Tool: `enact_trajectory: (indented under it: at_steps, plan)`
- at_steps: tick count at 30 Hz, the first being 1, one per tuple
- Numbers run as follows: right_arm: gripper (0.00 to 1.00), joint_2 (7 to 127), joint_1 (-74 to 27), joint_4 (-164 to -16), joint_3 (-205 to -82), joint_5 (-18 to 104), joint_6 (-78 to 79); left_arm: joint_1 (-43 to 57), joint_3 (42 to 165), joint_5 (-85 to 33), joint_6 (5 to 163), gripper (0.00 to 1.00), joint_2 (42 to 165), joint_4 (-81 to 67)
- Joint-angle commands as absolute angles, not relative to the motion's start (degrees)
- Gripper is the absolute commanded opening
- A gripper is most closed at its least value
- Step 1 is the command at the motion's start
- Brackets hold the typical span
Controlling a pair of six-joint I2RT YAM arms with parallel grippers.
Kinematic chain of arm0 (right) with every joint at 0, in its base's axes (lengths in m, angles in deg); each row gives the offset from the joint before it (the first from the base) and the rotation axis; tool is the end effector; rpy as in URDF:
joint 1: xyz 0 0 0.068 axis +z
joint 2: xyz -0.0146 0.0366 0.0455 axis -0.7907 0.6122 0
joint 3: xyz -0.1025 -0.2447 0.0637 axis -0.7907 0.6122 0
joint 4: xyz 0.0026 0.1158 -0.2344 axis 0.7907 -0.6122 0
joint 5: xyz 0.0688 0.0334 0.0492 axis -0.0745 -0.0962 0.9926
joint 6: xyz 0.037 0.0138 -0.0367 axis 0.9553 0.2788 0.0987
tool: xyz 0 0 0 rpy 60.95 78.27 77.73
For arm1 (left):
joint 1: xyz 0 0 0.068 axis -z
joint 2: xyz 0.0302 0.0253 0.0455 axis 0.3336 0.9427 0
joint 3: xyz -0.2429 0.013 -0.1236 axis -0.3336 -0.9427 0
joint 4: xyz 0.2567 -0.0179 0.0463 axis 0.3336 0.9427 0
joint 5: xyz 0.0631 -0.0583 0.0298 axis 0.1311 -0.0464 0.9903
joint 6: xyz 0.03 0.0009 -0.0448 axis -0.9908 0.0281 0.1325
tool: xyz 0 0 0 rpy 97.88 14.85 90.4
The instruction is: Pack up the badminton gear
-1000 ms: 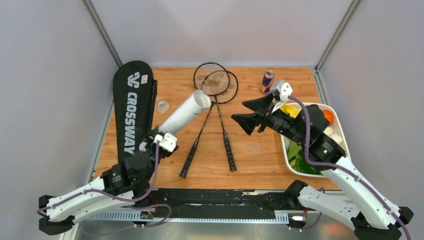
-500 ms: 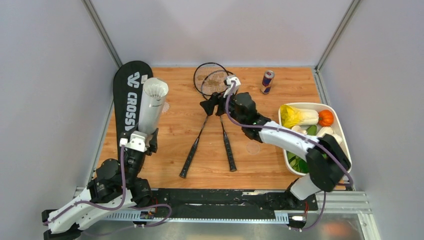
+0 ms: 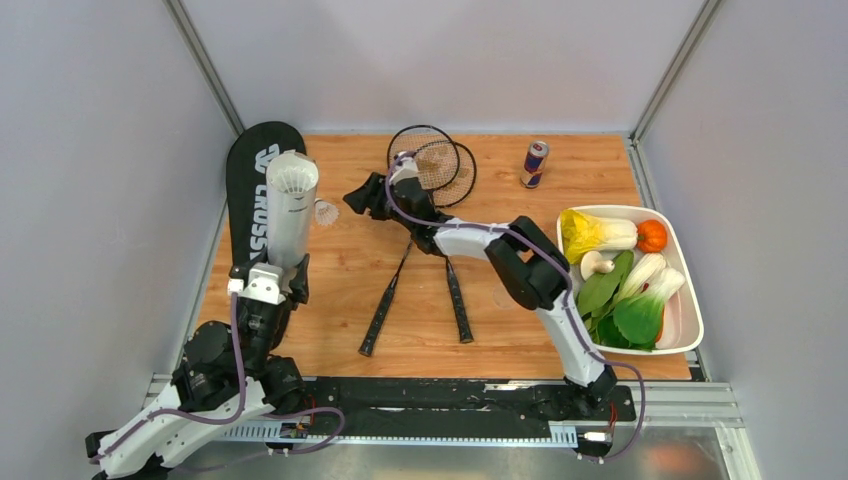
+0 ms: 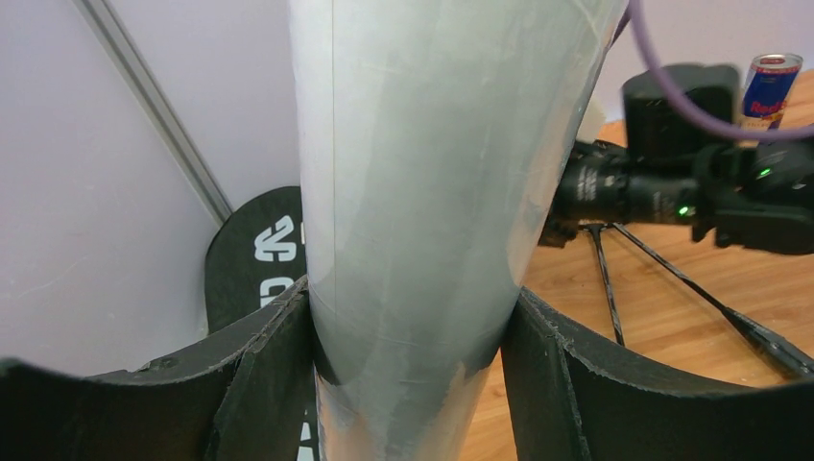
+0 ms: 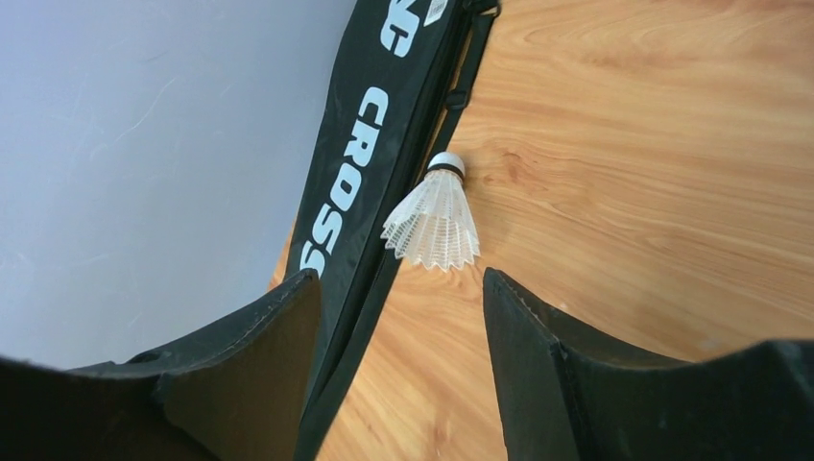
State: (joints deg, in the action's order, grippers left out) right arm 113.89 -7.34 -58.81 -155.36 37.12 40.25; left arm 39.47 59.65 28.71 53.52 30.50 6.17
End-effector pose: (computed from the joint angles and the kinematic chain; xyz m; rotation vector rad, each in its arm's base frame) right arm 0.3640 0.3641 0.1883 0.0068 1.9066 1.1529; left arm 0.0456 -0.0257 0.3121 0.2374 1.3712 -0.0507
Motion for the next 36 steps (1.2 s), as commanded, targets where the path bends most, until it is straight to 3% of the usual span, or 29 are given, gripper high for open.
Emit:
enact_trajectory:
  at_steps: [1, 5, 16, 28, 32, 34, 36]
  plan:
    - [0.63, 122.2, -5.5, -56.8, -166.7, 36.3, 41.9, 38.1, 61.2, 26.1, 55.3, 0.57, 30.2, 2.5]
    - [0.59, 129.1, -5.6, -54.5, -173.4, 40.3, 37.7, 37.5, 61.0, 25.3, 55.8, 0.57, 30.3, 2.5]
    - [0.60, 138.4, -5.5, -51.9, -179.9, 41.7, 36.4, 35.4, 60.5, 22.9, 55.9, 0.57, 30.9, 1.4]
    - [0.48, 147.4, -5.4, -56.9, -191.7, 38.5, 39.3, 32.0, 60.2, 19.9, 56.8, 0.58, 31.9, 0.7]
    - [0.41, 150.1, -5.6, -56.7, -194.8, 38.8, 41.2, 31.8, 60.3, 19.8, 56.8, 0.58, 32.6, 1.1]
    - [0.32, 150.1, -5.6, -56.5, -194.8, 38.1, 41.5, 31.8, 60.4, 19.9, 56.8, 0.58, 32.9, 1.3]
    - [0.17, 149.6, -5.6, -56.4, -194.1, 37.7, 41.0, 31.8, 60.3, 20.2, 56.7, 0.58, 33.1, 1.4]
